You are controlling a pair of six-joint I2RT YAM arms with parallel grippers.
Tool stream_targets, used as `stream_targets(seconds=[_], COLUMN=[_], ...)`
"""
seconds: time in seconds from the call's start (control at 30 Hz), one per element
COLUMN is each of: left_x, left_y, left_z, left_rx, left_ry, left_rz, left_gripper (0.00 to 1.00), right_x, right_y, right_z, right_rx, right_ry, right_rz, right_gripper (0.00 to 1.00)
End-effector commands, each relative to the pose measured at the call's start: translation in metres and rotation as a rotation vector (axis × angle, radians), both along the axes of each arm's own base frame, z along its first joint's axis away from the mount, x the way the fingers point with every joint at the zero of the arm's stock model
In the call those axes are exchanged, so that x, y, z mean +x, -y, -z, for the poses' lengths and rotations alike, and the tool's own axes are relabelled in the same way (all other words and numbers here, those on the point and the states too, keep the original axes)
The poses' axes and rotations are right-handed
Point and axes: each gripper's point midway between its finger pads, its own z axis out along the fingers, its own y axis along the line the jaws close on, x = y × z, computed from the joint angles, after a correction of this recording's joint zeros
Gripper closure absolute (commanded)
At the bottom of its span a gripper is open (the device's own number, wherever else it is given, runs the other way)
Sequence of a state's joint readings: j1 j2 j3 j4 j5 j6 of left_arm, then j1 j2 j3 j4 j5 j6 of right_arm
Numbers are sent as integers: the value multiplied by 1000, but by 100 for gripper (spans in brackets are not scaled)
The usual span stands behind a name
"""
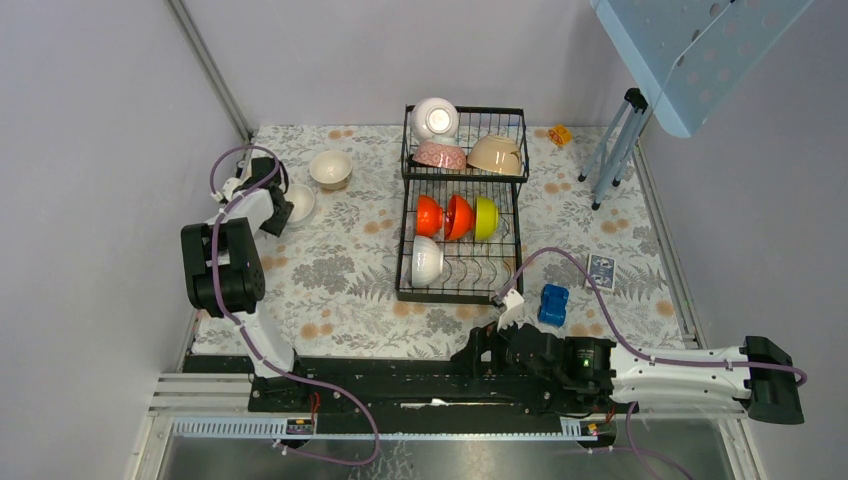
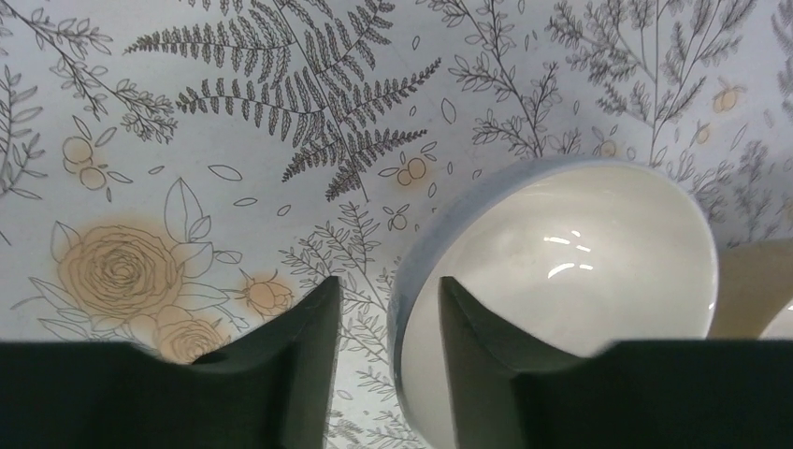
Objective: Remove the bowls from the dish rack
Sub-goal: Place the bowl at the center of the board, then pick up the bowl from the dish rack.
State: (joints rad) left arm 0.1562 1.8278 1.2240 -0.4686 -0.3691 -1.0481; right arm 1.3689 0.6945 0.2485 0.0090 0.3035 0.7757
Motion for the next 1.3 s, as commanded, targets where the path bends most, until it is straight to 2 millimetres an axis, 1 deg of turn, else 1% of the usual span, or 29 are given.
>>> stream_targets(seconds=[0.0, 0.03, 0.1, 0.13, 0.2, 0.23, 0.27, 0.3, 0.4, 0.47, 0.57, 0.63, 0.67, 0.73, 0.8, 0.83, 0.93, 1.0, 1.07, 1.13, 1.27], left_x=[7, 6, 3, 2, -5, -10, -14, -19, -38, -51, -77, -95, -105, -121, -136, -141, -156, -158, -157, -158, -161], left_y=[-1, 0, 5, 8, 15, 19, 25, 31, 61, 85, 141, 175, 190, 218, 240, 248, 266, 273, 280, 290, 307], left_z=[-23, -28, -45, -57, -83, -105, -121, -135, -169, -186, -201, -200, -192, -189, -185, -184, -190, -194, -190, -186, -171], left_rx=[-4, -10, -24, -29, -35, -25, -13, 1, 39, 61, 71, 48, 31, 10, -6, -12, -53, -68, -100, -143, -226], left_ry=[71, 81, 122, 157, 230, 284, 319, 350, 451, 516, 627, 690, 704, 750, 782, 796, 851, 876, 866, 866, 841], left_rz=[3, 2, 15, 26, 55, 78, 106, 139, 265, 378, 611, 736, 797, 927, 1053, 1095, 1176, 1209, 1230, 1267, 1325], left_gripper=[47, 39, 22, 13, 3, 2, 1, 1, 1, 1, 1, 1, 1, 1, 1, 1, 1, 1, 1, 1, 1], right_x=[2, 2, 3, 5, 10, 13, 17, 22, 37, 44, 49, 57, 61, 73, 84, 90, 115, 130, 140, 143, 138], right_y=[-9, -9, -4, -3, 0, 1, 4, 7, 16, 17, 14, 14, 14, 11, 3, -1, 0, 5, 9, 11, 5], right_z=[-22, -25, -23, -27, -36, -43, -49, -56, -76, -92, -119, -130, -133, -138, -136, -131, -113, -103, -98, -96, -93], right_rx=[51, 58, 29, 27, 28, 30, 27, 24, 21, 41, 38, 5, -15, -31, -31, -28, -16, 3, 38, 78, 179], right_ry=[9, 12, 16, 24, 46, 64, 81, 98, 163, 220, 302, 349, 368, 373, 325, 288, 214, 178, 165, 162, 142], right_rz=[7, 6, 11, 18, 41, 52, 71, 96, 171, 181, 158, 170, 188, 239, 247, 242, 277, 317, 356, 375, 360], right_gripper=[2, 2, 1, 0, 0, 0, 0, 0, 0, 0, 0, 0, 0, 0, 0, 0, 0, 0, 0, 0, 0])
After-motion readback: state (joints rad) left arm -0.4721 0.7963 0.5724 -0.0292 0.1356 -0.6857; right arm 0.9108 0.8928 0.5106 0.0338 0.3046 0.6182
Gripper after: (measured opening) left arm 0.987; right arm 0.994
